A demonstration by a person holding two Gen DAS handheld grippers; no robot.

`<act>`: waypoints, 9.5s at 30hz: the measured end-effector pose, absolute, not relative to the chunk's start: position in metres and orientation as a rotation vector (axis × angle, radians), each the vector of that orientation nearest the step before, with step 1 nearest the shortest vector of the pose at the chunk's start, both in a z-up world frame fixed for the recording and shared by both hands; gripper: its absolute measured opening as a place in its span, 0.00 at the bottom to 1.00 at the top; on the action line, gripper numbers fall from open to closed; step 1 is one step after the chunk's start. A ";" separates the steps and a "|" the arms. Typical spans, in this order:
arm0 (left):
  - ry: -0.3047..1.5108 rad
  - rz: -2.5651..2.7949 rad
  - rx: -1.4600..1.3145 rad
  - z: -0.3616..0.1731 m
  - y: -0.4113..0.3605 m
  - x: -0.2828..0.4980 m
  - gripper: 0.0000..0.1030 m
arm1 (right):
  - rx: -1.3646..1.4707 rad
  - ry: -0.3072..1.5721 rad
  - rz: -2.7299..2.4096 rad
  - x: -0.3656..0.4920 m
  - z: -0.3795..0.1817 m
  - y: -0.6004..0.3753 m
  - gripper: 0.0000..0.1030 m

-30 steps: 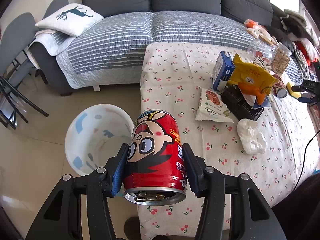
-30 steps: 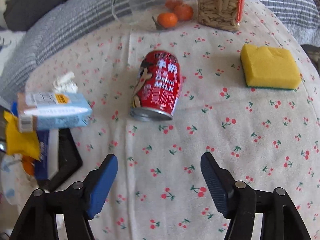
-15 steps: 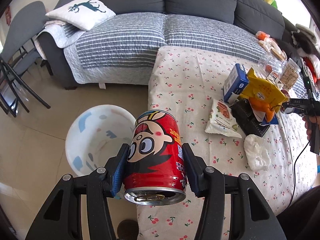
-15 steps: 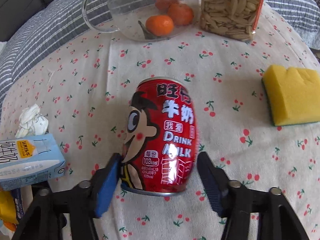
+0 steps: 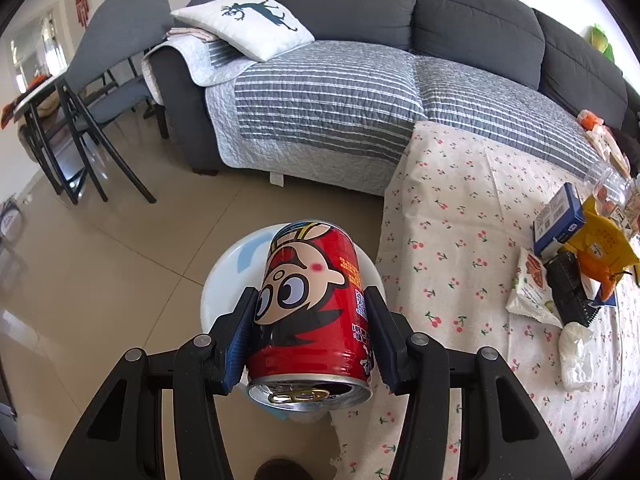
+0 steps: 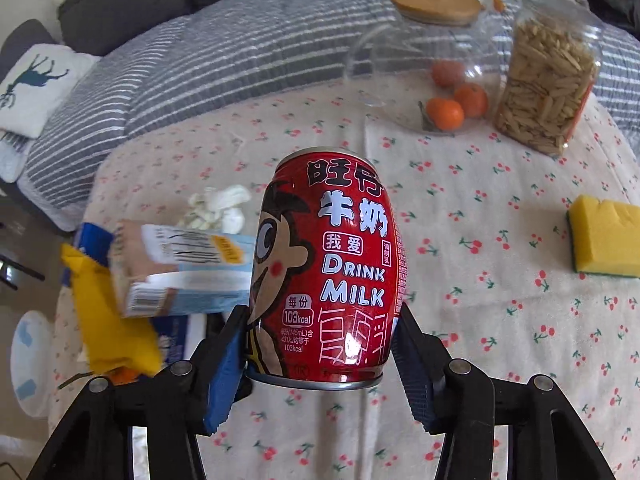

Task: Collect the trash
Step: 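Carry the red can to the white bin and release it with left while right lifts its can, then lower the red can into the white bin and open the right gripper, then grasp the white snack bag on the table with the left gripper, then drop the snack bag into the white bin with left while right grasps the crumpled tissue, then carry the crumpled tissue to the white bin and release it with the right gripper, then grasp the blue box beside the black tray with the left gripper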

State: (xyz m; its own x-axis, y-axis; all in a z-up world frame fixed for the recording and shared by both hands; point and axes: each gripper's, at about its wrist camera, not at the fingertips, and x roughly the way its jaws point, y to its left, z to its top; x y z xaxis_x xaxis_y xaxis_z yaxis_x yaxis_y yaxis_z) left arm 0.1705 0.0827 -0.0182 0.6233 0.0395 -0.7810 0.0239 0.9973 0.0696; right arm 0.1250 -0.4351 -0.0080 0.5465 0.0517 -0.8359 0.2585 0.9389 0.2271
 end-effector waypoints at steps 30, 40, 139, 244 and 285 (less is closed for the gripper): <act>0.921 0.207 0.052 -0.014 0.160 0.142 0.98 | 0.022 1.098 0.421 0.188 -0.060 -0.122 0.58; 0.906 0.217 0.049 -0.010 0.177 0.141 0.98 | -0.024 1.156 0.479 0.232 -0.099 -0.053 0.58; 1.161 -0.361 0.120 -0.047 -0.018 0.142 0.45 | 0.096 1.247 0.160 0.090 -0.077 -0.307 0.90; 1.067 0.112 -0.108 -0.043 0.226 0.135 1.00 | -0.109 1.041 0.447 0.204 -0.065 -0.021 0.66; 1.017 -0.365 0.113 -0.018 -0.142 0.184 1.00 | 0.135 0.907 -0.014 0.083 0.010 -0.396 0.87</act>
